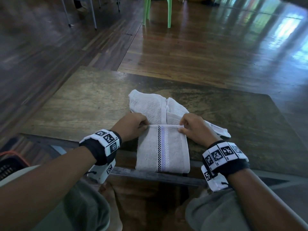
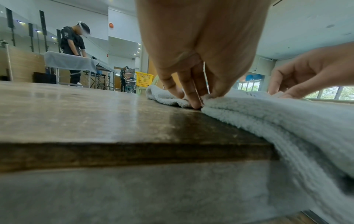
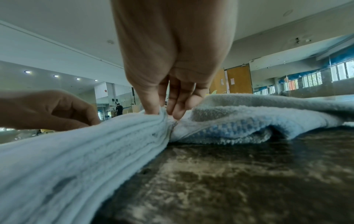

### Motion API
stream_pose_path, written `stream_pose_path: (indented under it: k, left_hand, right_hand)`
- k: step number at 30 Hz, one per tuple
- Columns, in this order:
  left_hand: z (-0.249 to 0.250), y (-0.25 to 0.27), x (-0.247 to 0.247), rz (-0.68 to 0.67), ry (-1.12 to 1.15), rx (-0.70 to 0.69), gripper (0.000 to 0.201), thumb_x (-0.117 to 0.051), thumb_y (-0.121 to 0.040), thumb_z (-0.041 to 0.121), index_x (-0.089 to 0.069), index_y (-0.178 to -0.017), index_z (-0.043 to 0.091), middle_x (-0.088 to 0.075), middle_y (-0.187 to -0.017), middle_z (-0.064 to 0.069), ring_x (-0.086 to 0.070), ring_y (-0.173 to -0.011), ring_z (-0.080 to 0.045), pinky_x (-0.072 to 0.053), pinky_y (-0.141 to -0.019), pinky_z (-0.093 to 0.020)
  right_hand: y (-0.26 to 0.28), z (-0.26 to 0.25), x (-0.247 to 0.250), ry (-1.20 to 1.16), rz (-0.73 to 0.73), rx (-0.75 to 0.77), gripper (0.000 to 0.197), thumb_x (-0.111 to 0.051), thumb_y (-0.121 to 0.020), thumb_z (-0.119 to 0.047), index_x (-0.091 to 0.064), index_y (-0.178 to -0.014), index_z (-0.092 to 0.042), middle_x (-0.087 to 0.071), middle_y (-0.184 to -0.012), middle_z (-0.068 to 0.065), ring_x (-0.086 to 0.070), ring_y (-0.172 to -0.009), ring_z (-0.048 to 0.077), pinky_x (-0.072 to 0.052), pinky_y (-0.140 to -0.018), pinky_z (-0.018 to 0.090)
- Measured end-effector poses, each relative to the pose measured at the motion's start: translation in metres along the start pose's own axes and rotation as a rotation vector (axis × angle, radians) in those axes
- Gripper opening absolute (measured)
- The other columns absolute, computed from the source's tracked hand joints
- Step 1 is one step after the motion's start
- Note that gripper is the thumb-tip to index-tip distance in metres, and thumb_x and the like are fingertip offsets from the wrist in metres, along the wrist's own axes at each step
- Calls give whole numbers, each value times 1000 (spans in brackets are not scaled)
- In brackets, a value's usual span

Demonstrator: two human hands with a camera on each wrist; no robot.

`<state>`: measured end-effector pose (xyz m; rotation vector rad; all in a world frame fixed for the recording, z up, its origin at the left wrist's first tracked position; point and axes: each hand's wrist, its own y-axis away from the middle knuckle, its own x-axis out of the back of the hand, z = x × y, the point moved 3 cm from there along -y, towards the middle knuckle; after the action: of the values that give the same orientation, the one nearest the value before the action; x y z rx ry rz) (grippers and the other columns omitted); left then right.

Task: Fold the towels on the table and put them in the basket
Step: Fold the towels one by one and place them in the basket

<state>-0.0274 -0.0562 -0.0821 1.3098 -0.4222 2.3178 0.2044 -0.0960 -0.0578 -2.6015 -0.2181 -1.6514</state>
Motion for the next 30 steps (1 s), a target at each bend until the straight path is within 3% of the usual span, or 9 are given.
stream_pose_path:
  k: [6,10,13,16,19,23,25,27,30]
  left_hand:
    - [1,-1,-1,27,34,-21,7,-63,-84,14,-69,-86,11,-71,-86,-1,-63,-80,-15,-51,-74,-29]
    - [0,-2,-1,32,24,0,5,-61,-86,15,-66,-86,14,-70,-84,-1,-61,-75,-15,-46,-68,-25]
    - [1,-2,0,36,18,6,5,-60,-87,14,-65,-87,14,-69,-84,-1,-61,-76,-16,-48,-69,-29]
    - [4,-1,-1,33,-36,10,6,-58,-87,15,-63,-89,15,-69,-88,-1,-62,-81,-18,-49,-72,-30]
    - [16,6,-1,113,-176,-65,13,-53,-89,18,-62,-96,14,-67,-96,-1,-60,-86,-19,-41,-80,-31]
    - [43,29,-5,157,-237,-167,23,-44,-93,22,-62,-106,18,-66,-108,2,-59,-98,-16,-33,-92,-31]
    - [51,43,-18,36,-285,-127,34,-39,-96,28,-53,-125,18,-57,-129,-1,-51,-119,-18,-29,-101,-33]
    - [54,55,-33,-98,-323,-33,51,-29,-98,38,-30,-144,16,-30,-152,-3,-26,-140,-17,-19,-112,-37]
    - [53,62,-49,-153,-316,53,61,-16,-99,45,-6,-150,12,-4,-159,-4,0,-146,-14,-6,-116,-39]
  right_hand:
    - [3,-3,2,-49,21,2,16,-65,-81,-11,-52,-74,-10,-59,-74,4,-55,-70,20,-44,-64,33]
    - [3,-2,5,-74,49,-2,18,-63,-83,-13,-48,-74,-12,-59,-68,6,-55,-63,23,-47,-62,39]
    - [3,-2,6,-58,59,-22,16,-61,-85,-17,-47,-77,-14,-61,-70,9,-57,-65,26,-48,-63,42]
    - [2,-6,3,6,61,-24,11,-61,-86,-18,-51,-84,-16,-59,-82,3,-55,-72,22,-43,-64,34]
    - [3,-11,0,159,164,71,6,-65,-84,-12,-62,-87,-8,-49,-90,1,-49,-84,18,-37,-69,26]
    - [14,-19,-8,488,126,173,15,-58,-87,-11,-69,-97,-11,-54,-101,2,-45,-101,22,-31,-86,33]
    - [24,-25,-11,601,100,161,20,-50,-92,-19,-66,-104,-16,-53,-112,-1,-40,-108,20,-29,-90,35]
    - [34,-30,-14,607,63,103,32,-38,-96,-34,-59,-115,-19,-51,-124,-2,-37,-117,20,-27,-95,38]
    - [48,-31,-21,537,5,-11,50,-26,-96,-47,-38,-136,-20,-41,-141,-2,-31,-129,21,-23,-100,43]
